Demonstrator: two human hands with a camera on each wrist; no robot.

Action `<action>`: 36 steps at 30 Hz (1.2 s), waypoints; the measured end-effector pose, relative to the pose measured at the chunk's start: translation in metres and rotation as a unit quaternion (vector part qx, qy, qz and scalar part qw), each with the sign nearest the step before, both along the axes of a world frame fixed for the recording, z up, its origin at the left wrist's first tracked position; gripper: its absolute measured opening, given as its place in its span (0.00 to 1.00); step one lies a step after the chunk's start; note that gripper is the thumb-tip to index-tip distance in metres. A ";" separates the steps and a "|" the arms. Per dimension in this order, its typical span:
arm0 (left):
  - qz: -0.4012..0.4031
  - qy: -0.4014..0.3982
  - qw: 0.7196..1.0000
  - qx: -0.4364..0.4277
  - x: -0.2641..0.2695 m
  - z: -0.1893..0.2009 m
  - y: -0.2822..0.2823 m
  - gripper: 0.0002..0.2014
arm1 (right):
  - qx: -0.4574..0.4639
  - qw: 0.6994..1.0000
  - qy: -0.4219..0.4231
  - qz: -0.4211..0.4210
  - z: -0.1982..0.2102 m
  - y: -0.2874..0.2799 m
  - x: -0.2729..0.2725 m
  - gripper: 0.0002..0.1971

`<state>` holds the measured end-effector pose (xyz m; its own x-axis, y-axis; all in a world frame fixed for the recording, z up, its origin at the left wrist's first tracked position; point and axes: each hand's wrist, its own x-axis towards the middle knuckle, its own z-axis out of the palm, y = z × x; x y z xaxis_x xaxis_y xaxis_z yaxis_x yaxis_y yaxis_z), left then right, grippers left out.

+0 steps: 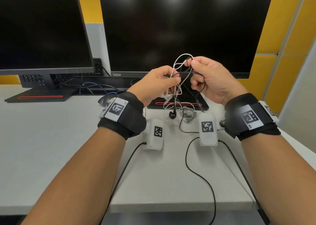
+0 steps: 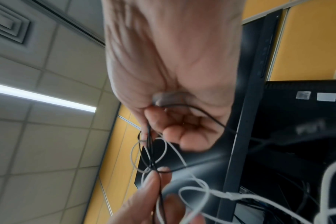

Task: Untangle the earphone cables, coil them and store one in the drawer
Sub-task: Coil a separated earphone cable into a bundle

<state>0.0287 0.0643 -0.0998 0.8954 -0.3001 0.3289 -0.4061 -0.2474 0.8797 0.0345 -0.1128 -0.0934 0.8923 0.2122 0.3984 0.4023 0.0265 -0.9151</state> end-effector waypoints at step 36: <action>0.033 -0.012 0.999 -0.004 -0.003 0.006 0.000 0.12 | -0.086 0.992 -0.085 -0.037 0.000 -0.002 0.000 0.14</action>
<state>0.0259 0.0647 -0.0934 0.9053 -0.2376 0.3521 -0.4095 -0.2677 0.8721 0.0344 -0.1145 -0.0936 0.8307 0.2262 0.5087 0.5469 -0.1600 -0.8218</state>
